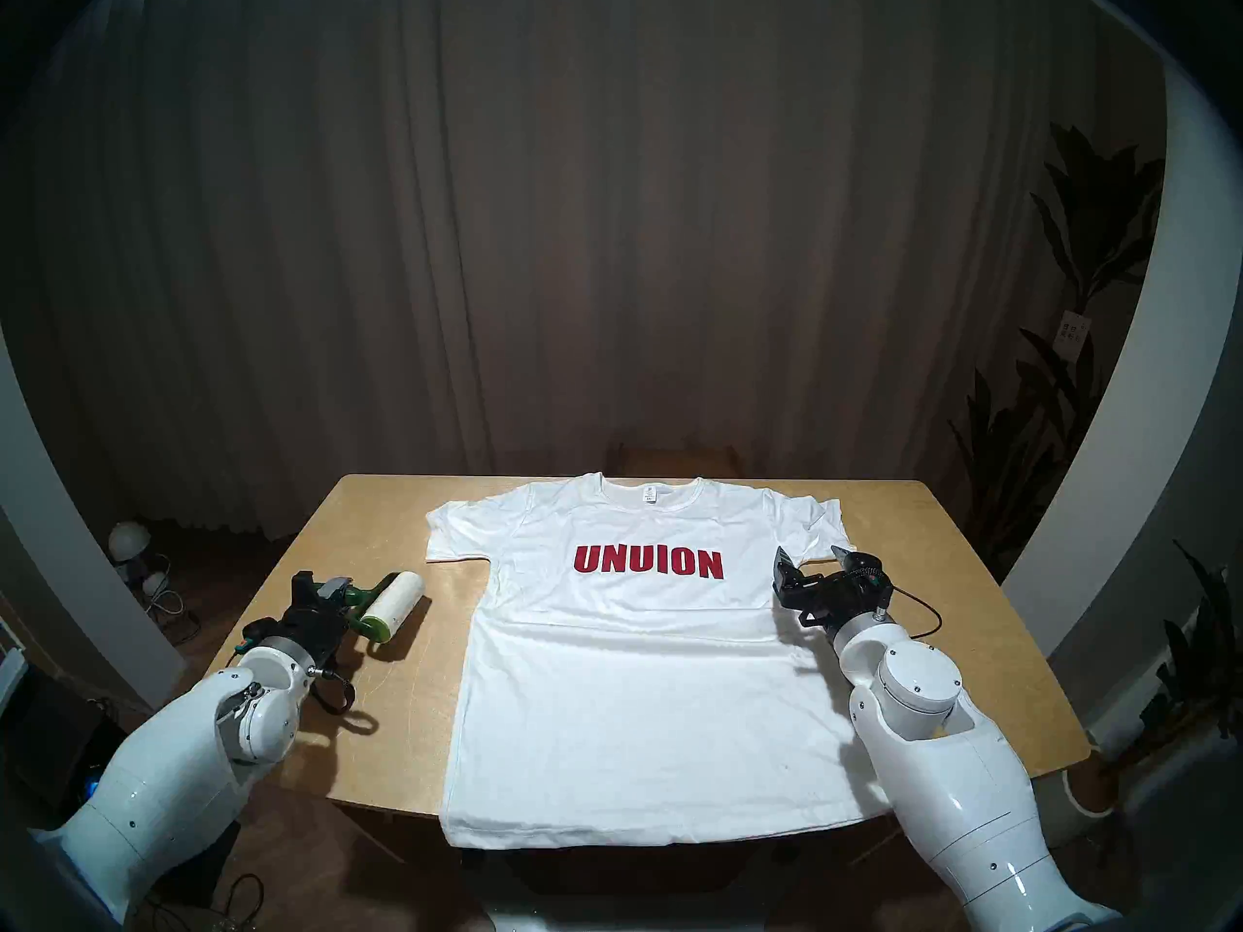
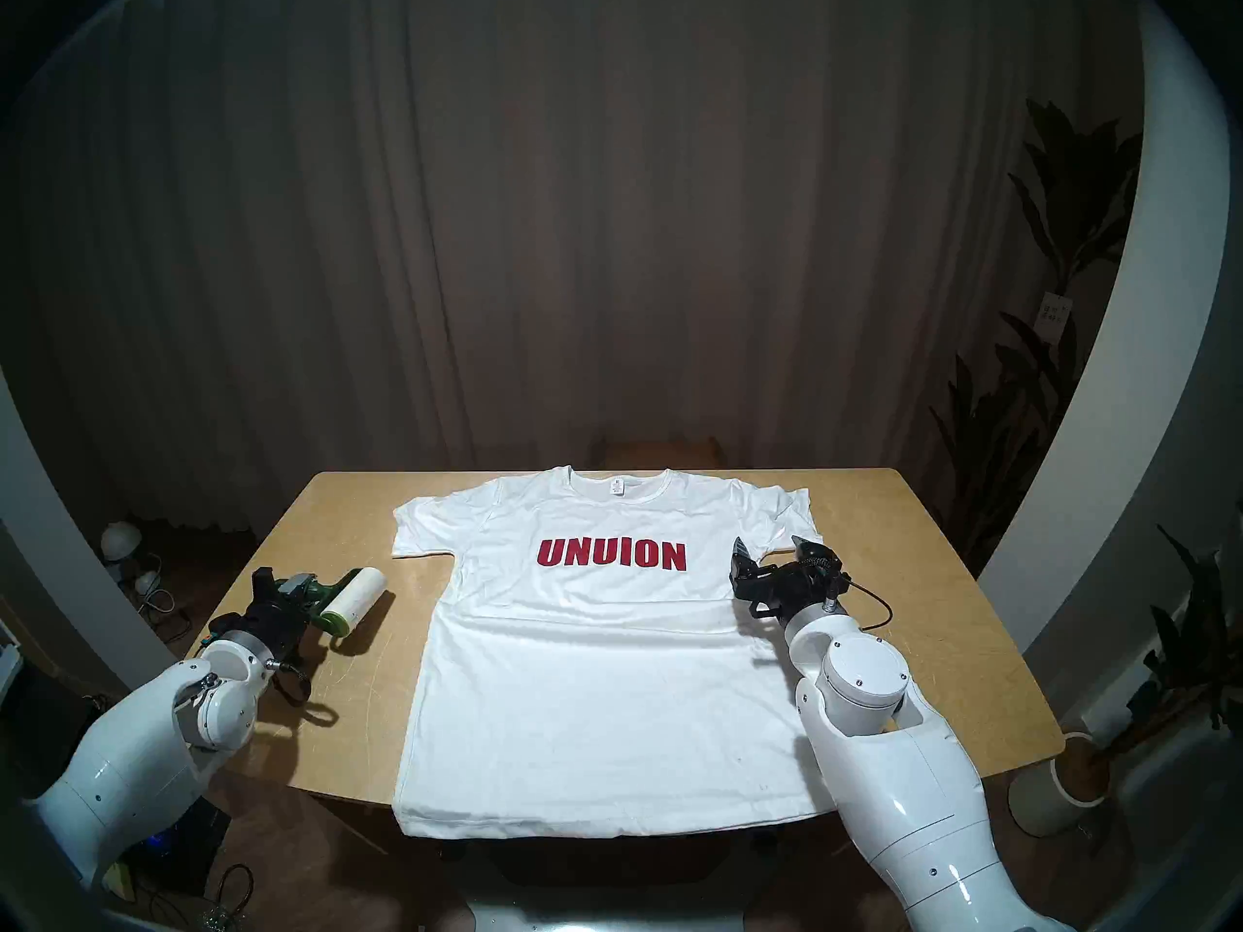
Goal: Use the fur roller to clean a top
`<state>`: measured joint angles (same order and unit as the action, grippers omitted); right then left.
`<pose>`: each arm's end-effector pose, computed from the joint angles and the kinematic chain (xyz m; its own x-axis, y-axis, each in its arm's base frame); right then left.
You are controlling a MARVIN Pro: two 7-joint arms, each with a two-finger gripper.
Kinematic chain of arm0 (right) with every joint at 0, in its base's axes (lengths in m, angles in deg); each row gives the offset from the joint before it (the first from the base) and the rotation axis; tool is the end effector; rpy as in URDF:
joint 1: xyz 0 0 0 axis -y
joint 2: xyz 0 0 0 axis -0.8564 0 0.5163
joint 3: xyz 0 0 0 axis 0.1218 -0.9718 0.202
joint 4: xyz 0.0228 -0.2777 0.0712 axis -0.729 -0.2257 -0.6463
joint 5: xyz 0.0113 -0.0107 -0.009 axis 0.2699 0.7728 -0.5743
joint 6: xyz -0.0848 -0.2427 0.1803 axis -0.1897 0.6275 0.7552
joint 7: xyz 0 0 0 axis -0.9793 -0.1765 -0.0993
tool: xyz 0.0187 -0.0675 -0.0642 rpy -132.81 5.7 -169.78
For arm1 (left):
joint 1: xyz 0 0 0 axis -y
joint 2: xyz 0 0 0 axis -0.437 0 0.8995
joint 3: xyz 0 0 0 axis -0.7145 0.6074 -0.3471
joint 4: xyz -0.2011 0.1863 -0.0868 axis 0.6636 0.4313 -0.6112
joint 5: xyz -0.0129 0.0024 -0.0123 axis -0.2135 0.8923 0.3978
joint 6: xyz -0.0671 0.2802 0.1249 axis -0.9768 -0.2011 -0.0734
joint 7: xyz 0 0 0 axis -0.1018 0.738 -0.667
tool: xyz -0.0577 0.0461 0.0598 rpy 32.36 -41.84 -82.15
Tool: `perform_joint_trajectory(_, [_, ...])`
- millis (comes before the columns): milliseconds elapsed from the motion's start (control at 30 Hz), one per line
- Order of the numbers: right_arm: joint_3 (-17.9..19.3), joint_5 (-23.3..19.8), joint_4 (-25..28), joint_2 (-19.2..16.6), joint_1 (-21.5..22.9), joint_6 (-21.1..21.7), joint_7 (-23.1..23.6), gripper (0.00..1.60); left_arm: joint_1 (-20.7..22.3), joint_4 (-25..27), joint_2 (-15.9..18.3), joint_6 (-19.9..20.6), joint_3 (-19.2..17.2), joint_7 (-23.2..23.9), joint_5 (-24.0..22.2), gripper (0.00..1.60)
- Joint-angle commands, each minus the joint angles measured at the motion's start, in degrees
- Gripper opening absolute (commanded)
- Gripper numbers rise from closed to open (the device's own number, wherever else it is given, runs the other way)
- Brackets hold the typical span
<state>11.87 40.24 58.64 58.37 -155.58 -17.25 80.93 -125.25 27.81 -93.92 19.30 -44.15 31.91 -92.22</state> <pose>0.3892 -0.0579 -0.3396 0.1612 -0.0378 0.9862 0.0462 -0.9979 -0.0458 0.3611 0.2069 -0.3555 -0.0118 0.9995 0.0286 0.3051 -0.0237 0.9520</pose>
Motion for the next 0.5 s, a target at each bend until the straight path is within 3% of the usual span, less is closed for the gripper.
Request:
perform_joint_trajectory(0, [1.0, -0.5, 0.7, -0.1, -0.4, -2.0, 0.3, 1.6, 0.8, 2.6, 1.7, -1.1, -0.4, -5.2, -1.2, 0.0])
perform_joint_trajectory(467, [2.0, -1.1, -2.4, -0.2, 0.2, -4.2, 2.0, 1.6, 3.5, 3.4, 1.6, -4.1, 0.8, -11.6, -0.6, 0.0])
